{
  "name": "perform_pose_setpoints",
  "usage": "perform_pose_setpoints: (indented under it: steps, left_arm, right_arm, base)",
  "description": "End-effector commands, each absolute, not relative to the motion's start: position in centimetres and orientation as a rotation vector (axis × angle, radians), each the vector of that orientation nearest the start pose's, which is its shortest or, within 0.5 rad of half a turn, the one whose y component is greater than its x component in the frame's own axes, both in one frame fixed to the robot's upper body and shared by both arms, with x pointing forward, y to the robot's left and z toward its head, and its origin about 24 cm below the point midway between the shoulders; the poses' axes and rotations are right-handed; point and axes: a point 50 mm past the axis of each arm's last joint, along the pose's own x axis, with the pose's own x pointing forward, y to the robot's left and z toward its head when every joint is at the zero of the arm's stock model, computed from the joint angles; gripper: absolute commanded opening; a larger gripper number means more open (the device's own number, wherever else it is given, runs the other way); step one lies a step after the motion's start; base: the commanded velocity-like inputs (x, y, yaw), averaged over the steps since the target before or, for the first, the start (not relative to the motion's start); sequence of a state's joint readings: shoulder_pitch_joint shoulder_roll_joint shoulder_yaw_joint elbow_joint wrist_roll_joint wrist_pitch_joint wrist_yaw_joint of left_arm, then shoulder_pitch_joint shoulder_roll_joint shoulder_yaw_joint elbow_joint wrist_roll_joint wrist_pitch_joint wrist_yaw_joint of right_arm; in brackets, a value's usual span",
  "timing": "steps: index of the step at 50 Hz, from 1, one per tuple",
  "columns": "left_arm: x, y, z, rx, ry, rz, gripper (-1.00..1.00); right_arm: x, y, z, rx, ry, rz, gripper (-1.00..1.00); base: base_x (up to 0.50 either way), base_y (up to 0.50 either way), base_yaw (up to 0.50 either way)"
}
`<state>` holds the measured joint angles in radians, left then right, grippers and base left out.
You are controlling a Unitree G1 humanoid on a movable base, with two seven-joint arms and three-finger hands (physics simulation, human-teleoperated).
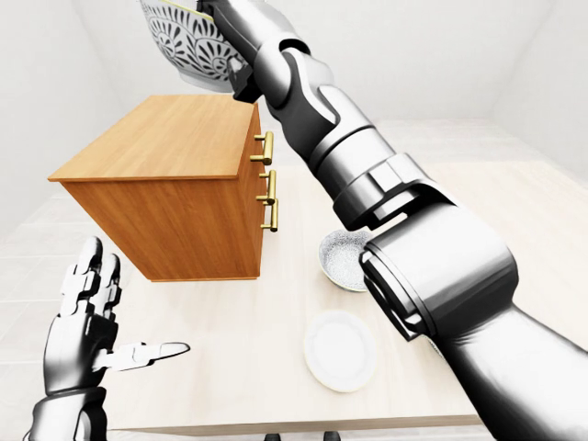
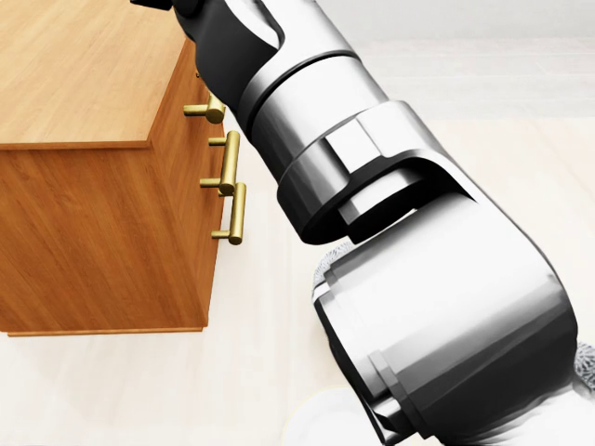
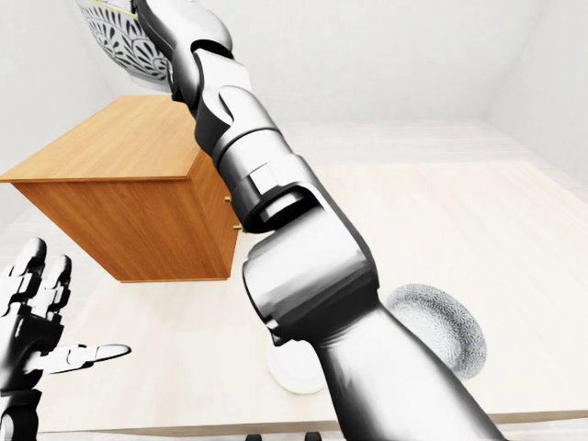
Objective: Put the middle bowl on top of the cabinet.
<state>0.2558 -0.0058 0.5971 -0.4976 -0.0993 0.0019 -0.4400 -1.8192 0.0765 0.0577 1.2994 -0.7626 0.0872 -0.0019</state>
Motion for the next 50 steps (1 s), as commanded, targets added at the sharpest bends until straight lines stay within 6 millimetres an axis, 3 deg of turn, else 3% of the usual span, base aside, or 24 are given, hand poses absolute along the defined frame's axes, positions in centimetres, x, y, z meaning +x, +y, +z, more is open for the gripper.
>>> perform_pose_setpoints:
  steps: [1,18,35,50]
  left_arm:
    - [15.9,27.1,10.9,0.185,-0.231,0.189,1.0]
    - [15.3,27.4,11.6,0.2,-0.238,0.201,1.0]
    - [14.1,27.2,12.2,0.212,-0.231,0.216,1.0]
    - [14.0,26.7,12.5,0.207,-0.242,0.201,1.0]
  right_arm:
    - [37.3,5.4,36.1,-1.156,-0.627,0.148,-1.0]
    - [36.6,6.8,35.2,-1.128,-0.709,0.079,-1.0]
    - [35.8,8.8,32.7,-1.159,-0.742,0.118,-1.0]
    - [35.8,9.4,30.6,-1.243,-0.757,0.119,-1.0]
  base:
    - [0.0,0.0,0.0]
    - [0.0,0.0,0.0]
    - [0.0,0.0,0.0]
    - [0.0,0.0,0.0]
